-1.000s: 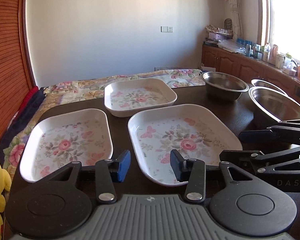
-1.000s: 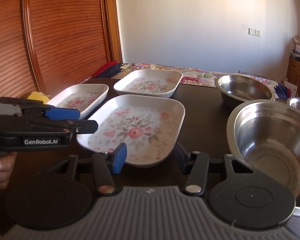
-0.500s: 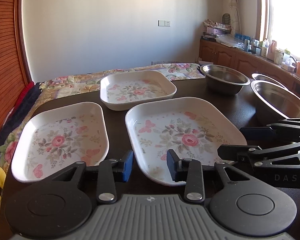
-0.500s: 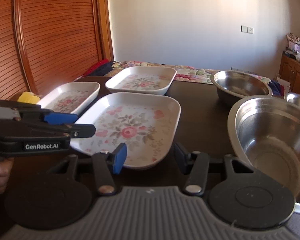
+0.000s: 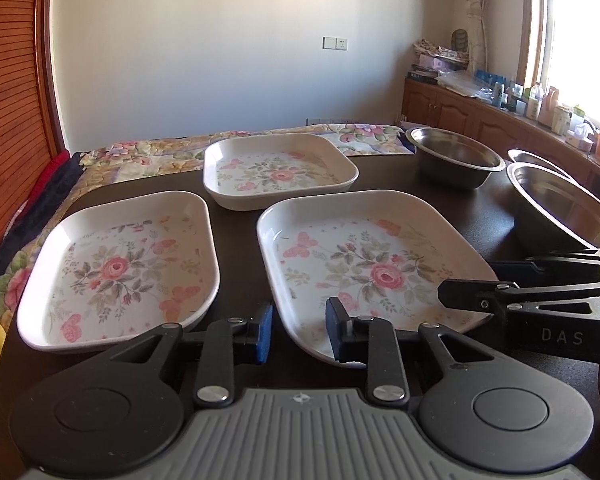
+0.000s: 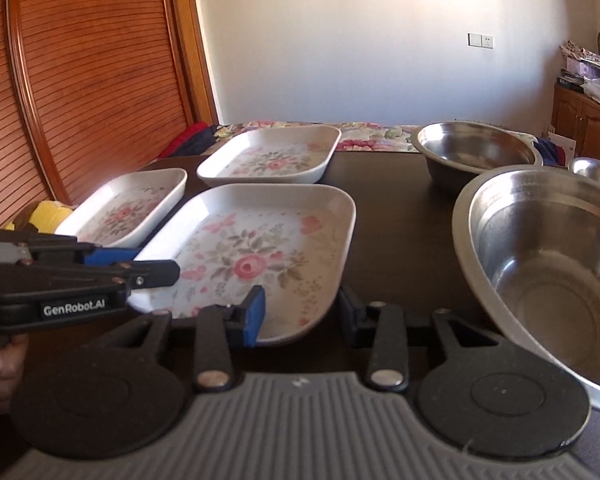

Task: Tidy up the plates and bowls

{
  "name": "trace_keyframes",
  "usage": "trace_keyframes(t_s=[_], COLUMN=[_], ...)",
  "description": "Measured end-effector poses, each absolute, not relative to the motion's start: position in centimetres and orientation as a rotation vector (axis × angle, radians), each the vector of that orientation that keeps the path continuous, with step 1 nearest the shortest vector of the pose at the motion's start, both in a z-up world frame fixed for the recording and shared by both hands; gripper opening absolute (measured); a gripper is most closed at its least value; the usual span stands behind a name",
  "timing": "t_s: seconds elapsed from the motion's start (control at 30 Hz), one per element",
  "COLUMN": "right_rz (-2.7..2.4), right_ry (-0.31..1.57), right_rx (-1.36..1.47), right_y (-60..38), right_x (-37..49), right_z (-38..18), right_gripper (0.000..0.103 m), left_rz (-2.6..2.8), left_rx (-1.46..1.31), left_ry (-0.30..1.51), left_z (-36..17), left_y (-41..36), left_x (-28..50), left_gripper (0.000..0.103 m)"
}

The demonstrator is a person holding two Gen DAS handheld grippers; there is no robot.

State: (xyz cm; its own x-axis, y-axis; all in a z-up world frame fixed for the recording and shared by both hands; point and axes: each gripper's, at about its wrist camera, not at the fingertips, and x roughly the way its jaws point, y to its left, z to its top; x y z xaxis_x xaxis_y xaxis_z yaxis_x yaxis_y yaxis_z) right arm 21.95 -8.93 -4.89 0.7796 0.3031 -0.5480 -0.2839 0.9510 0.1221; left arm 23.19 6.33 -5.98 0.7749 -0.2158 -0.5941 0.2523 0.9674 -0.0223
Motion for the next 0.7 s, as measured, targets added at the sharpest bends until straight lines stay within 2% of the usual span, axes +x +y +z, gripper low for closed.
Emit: trace_keyframes(t_s=[0.13, 0.7], right_rz=[0.311, 0.377], right_ry=[0.593, 0.562], right_rx=[0.040, 0.082], right_y=[-9.1, -10.0], right_x=[21.9, 18.5], right_z=[-4.9, -4.3], right_gripper=[0.035, 0.031], left_rz=[-0.257, -0.215], left_rx=[0.031, 0.057], left_ry=[0.639, 0.573], left_z=[-5.8, -4.1], left_y=[6.5, 6.3], left_x=[22.6, 16.6], left_gripper=[0.026, 0.026])
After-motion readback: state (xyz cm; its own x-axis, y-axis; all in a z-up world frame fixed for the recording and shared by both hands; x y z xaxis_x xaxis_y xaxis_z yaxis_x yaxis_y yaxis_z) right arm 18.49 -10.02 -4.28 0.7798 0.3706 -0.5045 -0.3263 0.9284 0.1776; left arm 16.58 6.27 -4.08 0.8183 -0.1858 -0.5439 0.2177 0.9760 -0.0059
